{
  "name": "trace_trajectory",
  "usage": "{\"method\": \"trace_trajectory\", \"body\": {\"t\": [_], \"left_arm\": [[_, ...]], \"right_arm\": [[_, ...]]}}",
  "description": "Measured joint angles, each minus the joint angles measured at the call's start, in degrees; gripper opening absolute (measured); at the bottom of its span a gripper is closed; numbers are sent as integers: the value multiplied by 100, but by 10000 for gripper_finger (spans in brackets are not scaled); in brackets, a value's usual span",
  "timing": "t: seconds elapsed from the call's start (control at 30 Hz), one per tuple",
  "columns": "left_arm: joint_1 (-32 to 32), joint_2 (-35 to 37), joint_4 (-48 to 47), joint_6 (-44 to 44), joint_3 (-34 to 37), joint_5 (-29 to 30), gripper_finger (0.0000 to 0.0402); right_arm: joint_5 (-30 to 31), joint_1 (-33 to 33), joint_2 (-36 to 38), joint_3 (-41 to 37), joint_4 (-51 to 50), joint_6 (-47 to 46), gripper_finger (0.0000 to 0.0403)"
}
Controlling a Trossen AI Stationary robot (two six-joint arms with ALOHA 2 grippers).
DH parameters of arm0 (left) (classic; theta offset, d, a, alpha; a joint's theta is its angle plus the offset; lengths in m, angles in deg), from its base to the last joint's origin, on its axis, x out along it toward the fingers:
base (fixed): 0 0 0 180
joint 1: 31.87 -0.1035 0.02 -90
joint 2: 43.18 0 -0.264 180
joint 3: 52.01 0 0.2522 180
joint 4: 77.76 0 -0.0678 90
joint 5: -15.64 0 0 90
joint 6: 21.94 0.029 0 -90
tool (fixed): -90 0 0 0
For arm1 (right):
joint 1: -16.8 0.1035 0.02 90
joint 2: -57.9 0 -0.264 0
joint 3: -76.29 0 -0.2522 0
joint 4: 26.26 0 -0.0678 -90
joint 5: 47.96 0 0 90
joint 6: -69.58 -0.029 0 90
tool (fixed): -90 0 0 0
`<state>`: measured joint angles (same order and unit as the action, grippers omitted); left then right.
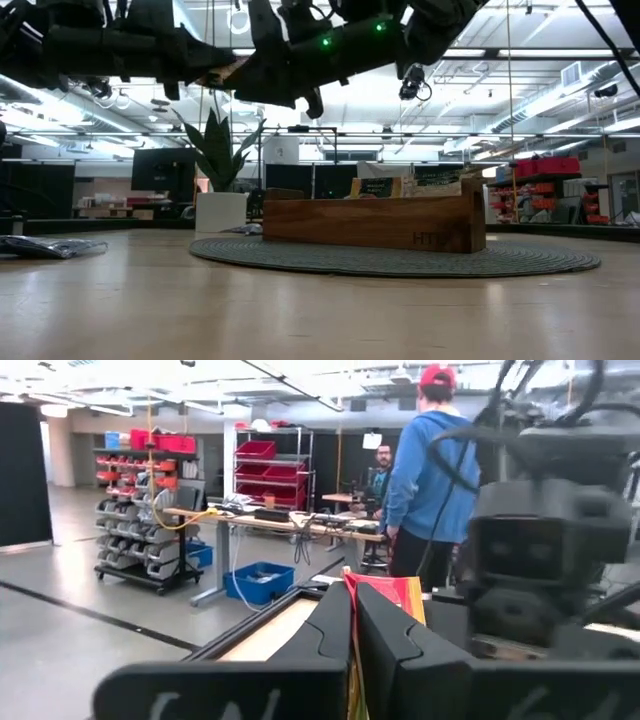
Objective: Pick & Place Tea
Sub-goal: Put the orange tea bag into the middle section of the wooden organizer
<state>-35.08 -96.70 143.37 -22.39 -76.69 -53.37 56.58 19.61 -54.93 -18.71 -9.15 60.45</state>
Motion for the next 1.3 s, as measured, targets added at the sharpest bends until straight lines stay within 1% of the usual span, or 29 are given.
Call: {"method": "trace_trajectory", "body": {"t": [0.07,0.27,0.43,0.63,0.73,0.8,0.87,1.0,1.03,1.13,1.3], "left_arm": [[-2,0,6,4,0,85,5],[1,-2,-32,-37,0,91,5],[156,-2,11,-35,0,79,5],[266,-2,16,-32,0,79,6],[276,-2,26,-32,1,74,4],[276,-4,62,-32,2,77,5],[276,-4,72,-32,2,76,6],[276,-4,75,-32,2,70,5],[276,-4,75,-32,2,61,5],[276,-7,67,-32,5,61,12],[280,-11,-11,-35,11,-51,42]], "right_arm": [[65,79,0,0,-33,67,126],[752,186,0,0,-25,294,126],[704,52,0,0,136,236,126],[97,-99,2,-4,409,59,126],[40,-116,2,-4,405,59,123],[19,-118,2,-4,405,58,112],[-102,-120,2,-4,405,59,91],[-218,-118,2,-4,399,167,21],[-254,-118,2,-4,397,226,11],[-316,-121,5,-4,328,188,9],[-349,-114,19,4,-42,207,3]]}}
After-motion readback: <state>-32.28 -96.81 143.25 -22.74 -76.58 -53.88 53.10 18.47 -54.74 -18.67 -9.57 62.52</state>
